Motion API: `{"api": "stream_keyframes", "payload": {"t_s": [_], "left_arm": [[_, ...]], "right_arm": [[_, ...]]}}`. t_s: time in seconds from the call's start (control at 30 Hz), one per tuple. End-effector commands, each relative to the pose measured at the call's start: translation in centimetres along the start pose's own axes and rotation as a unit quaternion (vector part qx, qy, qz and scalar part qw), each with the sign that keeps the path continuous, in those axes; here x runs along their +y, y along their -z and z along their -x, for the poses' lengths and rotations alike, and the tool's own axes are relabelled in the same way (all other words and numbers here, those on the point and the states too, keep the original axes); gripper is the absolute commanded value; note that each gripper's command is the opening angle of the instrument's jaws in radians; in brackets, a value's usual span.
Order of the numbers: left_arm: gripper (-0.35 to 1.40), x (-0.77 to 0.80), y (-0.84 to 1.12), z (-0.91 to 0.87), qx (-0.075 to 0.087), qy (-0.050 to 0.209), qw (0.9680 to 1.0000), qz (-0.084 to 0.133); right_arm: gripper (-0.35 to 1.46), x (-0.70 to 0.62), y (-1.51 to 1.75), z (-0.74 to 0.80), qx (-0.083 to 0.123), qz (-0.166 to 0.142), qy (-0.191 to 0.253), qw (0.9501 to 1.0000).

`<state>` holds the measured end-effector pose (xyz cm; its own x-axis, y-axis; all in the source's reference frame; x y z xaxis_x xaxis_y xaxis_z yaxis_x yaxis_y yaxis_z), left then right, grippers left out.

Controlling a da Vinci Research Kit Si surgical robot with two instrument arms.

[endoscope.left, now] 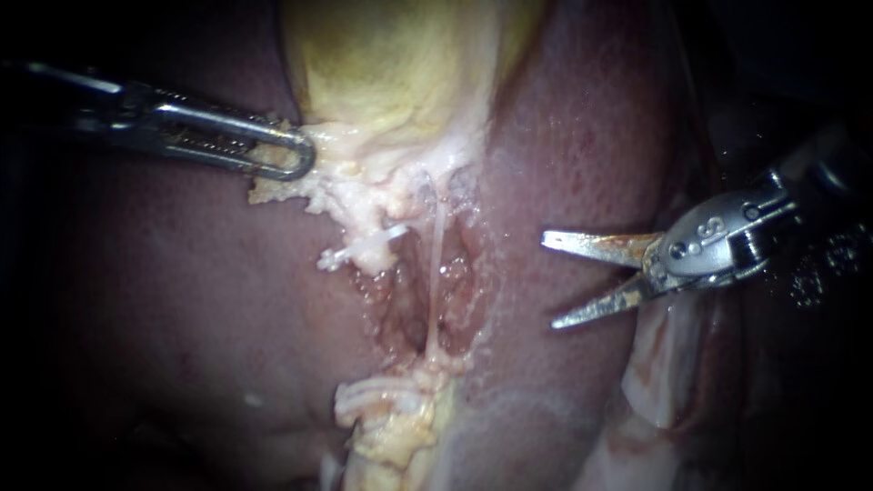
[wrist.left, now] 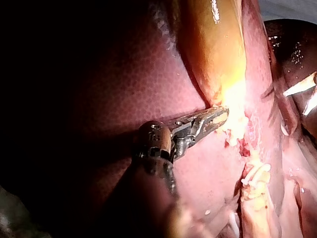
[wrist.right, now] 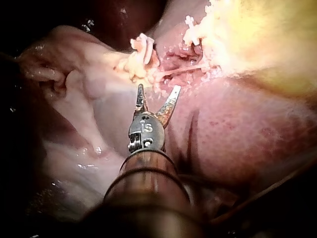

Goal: Go back from the cut left tube

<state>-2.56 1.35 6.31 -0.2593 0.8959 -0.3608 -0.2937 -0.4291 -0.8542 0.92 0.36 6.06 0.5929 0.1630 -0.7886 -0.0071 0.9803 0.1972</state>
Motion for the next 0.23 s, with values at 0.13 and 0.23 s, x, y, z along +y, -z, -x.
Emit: {"api": "stream_keyframes", "payload": {"t_s": [0.13, 0.23], "left_arm": [[-0.35, 0.00, 0.00, 0.01, 0.000, 0.000, 1.0000, 0.000], [-0.35, 0.00, -0.01, 0.03, 0.000, -0.001, 1.0000, 0.000]], "right_arm": [[1.43, 0.00, 0.00, 0.00, 0.000, 0.000, 0.000, 1.0000], [1.43, 0.00, 0.00, 0.00, 0.000, 0.000, 0.000, 1.0000]]}}
